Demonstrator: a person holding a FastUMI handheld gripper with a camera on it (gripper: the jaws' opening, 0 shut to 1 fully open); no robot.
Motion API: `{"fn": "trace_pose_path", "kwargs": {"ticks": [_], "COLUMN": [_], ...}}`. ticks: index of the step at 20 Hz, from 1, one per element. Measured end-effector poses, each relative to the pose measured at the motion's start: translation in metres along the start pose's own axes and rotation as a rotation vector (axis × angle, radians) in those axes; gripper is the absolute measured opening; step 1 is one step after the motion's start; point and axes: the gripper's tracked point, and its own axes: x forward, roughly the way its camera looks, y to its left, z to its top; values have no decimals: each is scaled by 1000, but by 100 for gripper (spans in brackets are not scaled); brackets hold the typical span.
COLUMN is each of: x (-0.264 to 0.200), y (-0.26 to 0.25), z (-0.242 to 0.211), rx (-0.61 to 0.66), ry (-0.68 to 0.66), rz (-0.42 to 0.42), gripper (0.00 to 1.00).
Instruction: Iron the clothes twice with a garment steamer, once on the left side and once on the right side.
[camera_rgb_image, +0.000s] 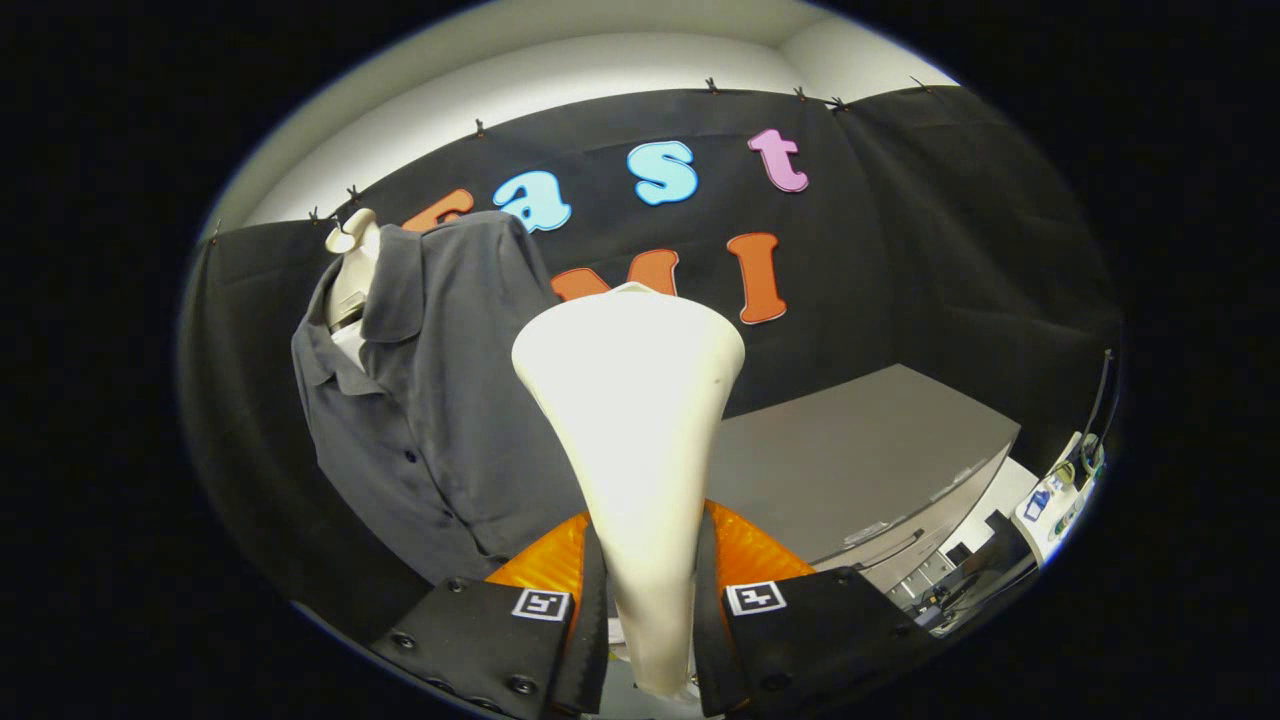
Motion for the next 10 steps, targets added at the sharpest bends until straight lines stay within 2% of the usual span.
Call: {"fn": "trace_pose_path", "kwargs": {"ticks": [10], "x": [31], "y": [102], "z": [-17], "rx": [-81], "ry": [44], "rz": [107], "gripper": [43]}}
